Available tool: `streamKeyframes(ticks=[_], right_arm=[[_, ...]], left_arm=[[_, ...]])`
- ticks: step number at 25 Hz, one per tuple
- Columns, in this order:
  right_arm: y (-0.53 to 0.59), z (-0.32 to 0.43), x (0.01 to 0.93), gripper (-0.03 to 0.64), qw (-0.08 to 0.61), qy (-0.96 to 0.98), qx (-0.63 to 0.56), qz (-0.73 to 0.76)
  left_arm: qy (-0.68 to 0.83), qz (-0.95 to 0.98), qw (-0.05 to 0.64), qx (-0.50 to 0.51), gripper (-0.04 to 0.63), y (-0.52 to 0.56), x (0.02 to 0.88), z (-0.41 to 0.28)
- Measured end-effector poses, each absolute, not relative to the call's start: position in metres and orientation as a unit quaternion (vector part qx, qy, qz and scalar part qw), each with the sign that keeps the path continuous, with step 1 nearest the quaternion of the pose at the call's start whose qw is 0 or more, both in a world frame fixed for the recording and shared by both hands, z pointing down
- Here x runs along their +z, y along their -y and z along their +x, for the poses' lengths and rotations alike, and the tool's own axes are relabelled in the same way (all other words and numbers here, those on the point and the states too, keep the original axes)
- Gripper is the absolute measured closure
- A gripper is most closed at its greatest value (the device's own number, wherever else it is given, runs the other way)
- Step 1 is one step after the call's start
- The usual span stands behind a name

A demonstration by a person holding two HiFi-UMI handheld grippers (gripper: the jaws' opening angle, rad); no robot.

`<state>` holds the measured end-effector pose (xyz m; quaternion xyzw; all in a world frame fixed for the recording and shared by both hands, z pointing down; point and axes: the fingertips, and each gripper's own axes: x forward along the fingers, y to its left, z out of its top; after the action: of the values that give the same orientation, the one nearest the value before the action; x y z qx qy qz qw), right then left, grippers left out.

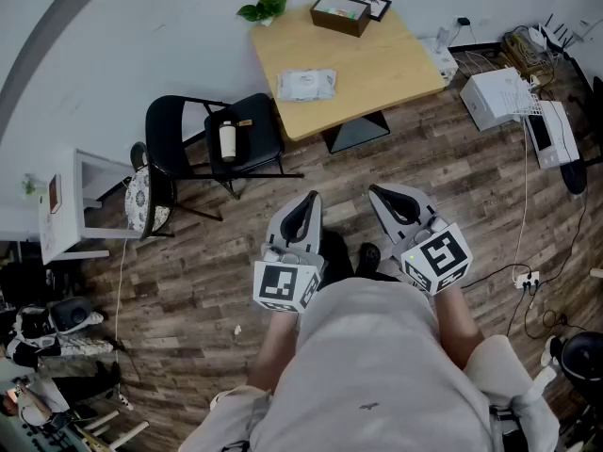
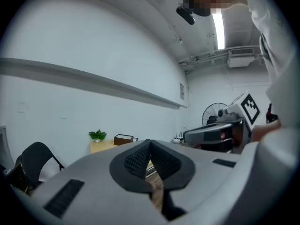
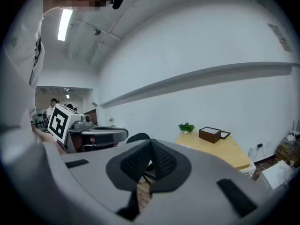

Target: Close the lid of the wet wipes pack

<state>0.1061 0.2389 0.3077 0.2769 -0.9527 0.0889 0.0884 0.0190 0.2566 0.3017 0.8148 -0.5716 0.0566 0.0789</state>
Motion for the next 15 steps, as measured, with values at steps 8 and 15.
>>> streamKeyframes(ticks=[8,15], right_arm=[[-0.244,0.125,0.314,0.619,0.095,0.952,0.082,0.28],[-0.245,0.13,0.308,0.618,0.075,0.955,0.068,0.279]], left_arm=[[0.562,0.821,0.089,0.05,0.588,-0.258,0.307,0.04],[0.564,0.818,0.094,0.061,0.588,-0.263,0.313,0.048]])
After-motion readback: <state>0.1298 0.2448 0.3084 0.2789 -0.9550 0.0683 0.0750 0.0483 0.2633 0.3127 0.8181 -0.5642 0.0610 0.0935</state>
